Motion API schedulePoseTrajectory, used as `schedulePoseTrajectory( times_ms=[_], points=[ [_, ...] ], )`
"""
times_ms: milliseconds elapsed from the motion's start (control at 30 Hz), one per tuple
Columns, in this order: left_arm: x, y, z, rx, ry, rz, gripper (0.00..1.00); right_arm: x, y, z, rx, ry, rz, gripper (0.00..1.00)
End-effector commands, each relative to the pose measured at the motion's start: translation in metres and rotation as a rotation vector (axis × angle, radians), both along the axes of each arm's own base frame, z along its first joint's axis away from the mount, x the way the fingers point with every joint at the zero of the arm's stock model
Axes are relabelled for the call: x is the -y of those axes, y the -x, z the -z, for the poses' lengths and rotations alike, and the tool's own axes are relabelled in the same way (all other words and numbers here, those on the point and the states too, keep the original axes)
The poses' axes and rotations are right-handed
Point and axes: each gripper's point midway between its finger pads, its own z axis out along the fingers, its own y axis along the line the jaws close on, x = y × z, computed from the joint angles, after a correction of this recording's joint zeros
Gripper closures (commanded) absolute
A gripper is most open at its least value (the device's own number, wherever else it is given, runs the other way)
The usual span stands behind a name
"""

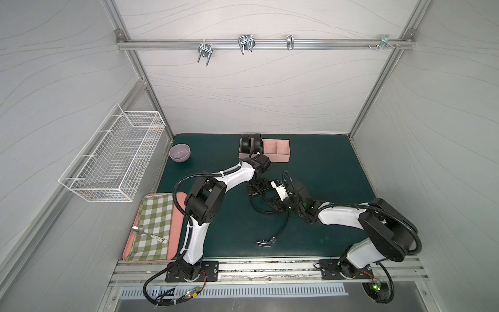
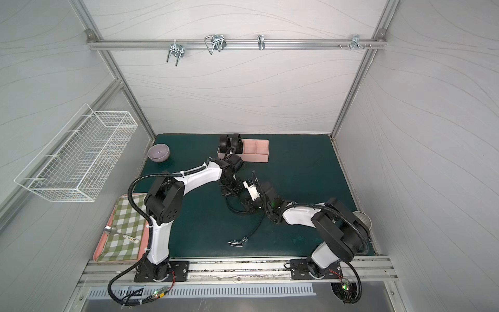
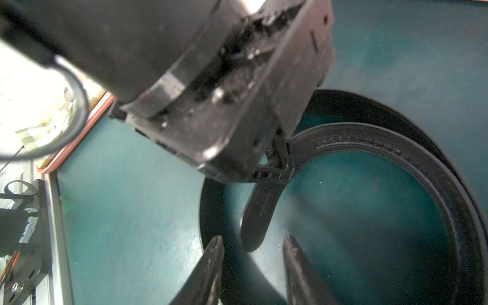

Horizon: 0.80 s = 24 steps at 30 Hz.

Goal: Place the belts into the storage roll
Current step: Roll the belt at the center of the board.

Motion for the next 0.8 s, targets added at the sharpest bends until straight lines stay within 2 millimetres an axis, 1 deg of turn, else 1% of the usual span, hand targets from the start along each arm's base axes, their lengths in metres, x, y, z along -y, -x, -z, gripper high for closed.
schedulePoseTrajectory(
  times_ms=[0,233,400,667,767],
  points=[
    [0.008,-0.007,-0.007,-0.009,0.06,0.001,1.0,-0.008,-0.001,-0.006,0.027,-0.011,-0.026,0.6],
    [0.013,-0.006,-0.008,-0.013,0.088,0.011,1.0,-0.013,-0.002,0.0,0.018,0.009,-0.037,0.6],
    [0.014,-0.005,-0.008,-0.018,0.102,0.013,1.0,-0.019,-0.002,0.007,0.003,0.023,-0.05,0.64],
    [0.018,-0.003,-0.009,-0.021,0.124,0.025,1.0,-0.017,-0.006,0.018,-0.014,0.058,-0.031,0.73],
    [0.019,-0.003,-0.009,-0.023,0.13,0.029,1.0,-0.016,-0.008,0.02,-0.02,0.066,-0.016,0.83]
  ],
)
